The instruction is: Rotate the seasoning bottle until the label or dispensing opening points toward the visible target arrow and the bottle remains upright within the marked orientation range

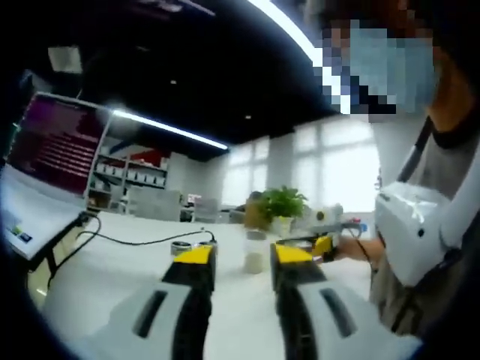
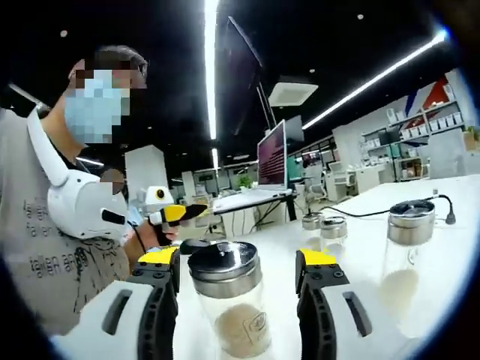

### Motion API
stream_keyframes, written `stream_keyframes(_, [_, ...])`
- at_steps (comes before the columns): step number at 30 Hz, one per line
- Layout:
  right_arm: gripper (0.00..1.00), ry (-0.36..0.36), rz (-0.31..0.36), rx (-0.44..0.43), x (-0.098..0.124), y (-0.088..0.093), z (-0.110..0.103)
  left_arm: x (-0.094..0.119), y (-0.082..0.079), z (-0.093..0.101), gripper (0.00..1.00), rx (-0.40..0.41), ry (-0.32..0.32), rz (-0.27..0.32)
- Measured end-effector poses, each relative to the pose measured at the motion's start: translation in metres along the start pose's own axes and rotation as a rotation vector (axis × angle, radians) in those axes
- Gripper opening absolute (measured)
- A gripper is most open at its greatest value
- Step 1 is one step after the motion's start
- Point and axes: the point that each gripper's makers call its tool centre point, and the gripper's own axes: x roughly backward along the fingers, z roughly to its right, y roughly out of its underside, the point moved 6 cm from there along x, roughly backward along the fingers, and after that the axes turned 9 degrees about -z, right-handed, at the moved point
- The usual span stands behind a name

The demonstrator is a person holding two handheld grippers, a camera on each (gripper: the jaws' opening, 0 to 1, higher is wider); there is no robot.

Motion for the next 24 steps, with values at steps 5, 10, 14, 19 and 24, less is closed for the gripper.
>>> stream_keyframes(5, [0.59, -0.112, -0.039, 0.014, 0.005, -0.005, 0.007, 0.005, 0.002, 0.000, 0.31, -0.013, -0.001, -0.018])
stream_keyframes(10, [0.55, -0.202, -0.081, 0.029, -0.005, -0.001, 0.006, 0.010, 0.004, 0.001, 0.31, -0.021, -0.023, -0.031])
stream_keyframes(14, [0.52, -0.243, -0.089, 0.038, -0.013, 0.004, 0.006, 0.018, 0.005, -0.001, 0.32, -0.016, -0.069, -0.030])
stream_keyframes(19, [0.44, -0.276, -0.059, -0.039, -0.018, 0.011, 0.002, 0.023, 0.002, -0.003, 0.32, -0.009, -0.095, -0.019])
stream_keyframes(24, [0.44, -0.232, -0.003, -0.041, -0.018, 0.013, -0.002, 0.025, 0.000, -0.008, 0.33, -0.008, -0.131, -0.010])
